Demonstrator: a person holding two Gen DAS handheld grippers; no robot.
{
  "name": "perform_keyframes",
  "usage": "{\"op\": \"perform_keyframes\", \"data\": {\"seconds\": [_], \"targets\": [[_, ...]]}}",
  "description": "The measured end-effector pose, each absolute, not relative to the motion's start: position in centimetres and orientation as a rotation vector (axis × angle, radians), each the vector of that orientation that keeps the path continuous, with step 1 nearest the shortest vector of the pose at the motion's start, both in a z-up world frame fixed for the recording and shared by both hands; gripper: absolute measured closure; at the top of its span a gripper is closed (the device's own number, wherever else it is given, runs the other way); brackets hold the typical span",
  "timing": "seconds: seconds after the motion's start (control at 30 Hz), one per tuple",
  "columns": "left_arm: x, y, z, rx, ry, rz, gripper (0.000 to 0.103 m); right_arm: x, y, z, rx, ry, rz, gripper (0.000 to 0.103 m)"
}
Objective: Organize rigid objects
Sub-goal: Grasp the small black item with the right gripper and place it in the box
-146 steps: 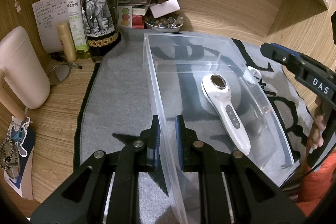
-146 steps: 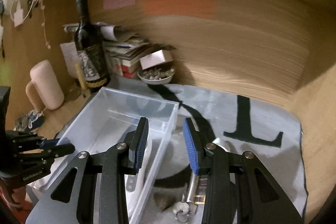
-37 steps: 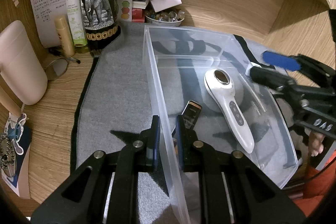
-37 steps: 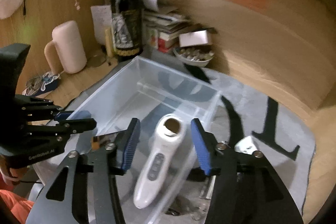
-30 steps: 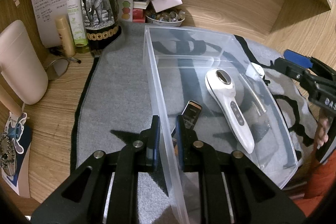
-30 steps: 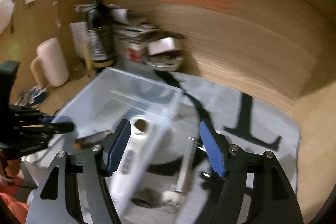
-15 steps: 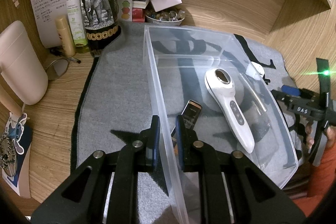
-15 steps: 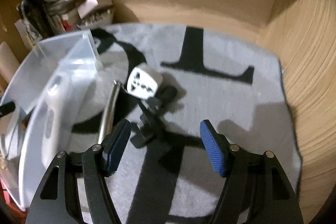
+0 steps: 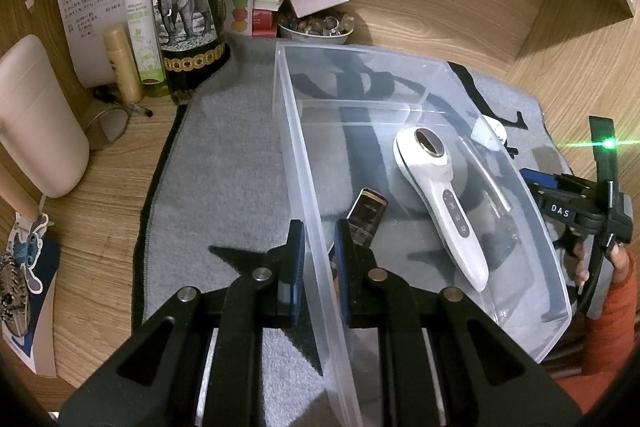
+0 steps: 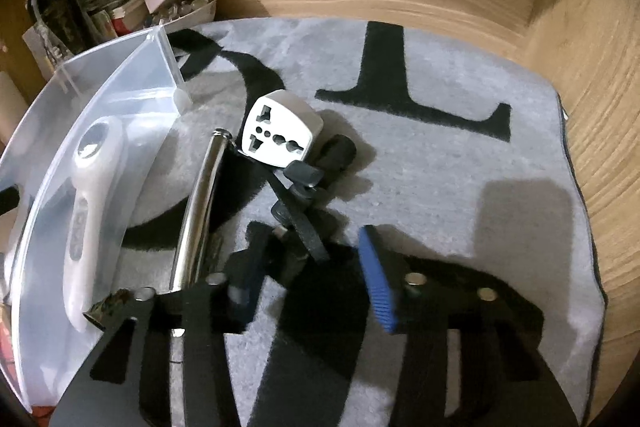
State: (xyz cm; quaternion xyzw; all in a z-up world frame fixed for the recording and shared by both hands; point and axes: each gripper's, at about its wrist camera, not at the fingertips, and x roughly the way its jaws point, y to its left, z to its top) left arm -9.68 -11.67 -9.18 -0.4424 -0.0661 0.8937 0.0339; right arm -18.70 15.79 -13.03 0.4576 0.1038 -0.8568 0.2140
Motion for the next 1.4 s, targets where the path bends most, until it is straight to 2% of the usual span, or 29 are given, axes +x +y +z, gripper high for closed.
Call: {"op": "perform_keyframes", "data": {"seconds": [0.07, 0.17, 0.43, 0.7, 1.0, 1.4], "targets": [[-9.5, -11.7, -9.2, -1.361, -0.204, 2.749, 0.088, -18.5, 16.1, -13.0, 1.265, 0.294, -2.385, 0.077], [-9.6, -11.6, -9.2, -1.362, -0.204, 2.75, 0.088, -18.4, 16.4, -12.9, 1.261, 0.295, -2.395, 0.085], [-9.7, -11.6, -9.2, -1.361, -0.201, 2.751, 0.088, -18.0, 18.0, -12.3, 1.253, 0.254, -2.441, 0.085], [-9.7, -11.5, -9.1, -1.358, -0.198, 2.755, 0.088, -16.8, 18.4, -8.9, 1.122, 0.22, -2.5, 0.085], [-9.6, -11.4, -8.8, -1.35, -0.204, 2.757, 0.088, -14.9, 15.3, -5.0, 0.926, 0.234, -2.458, 0.085], [-9.5, -11.5, -8.8, -1.337, -0.235, 2.756, 0.09, -13.2, 9.9, -3.2, 0.789, 0.255, -2.317, 0.085]]}}
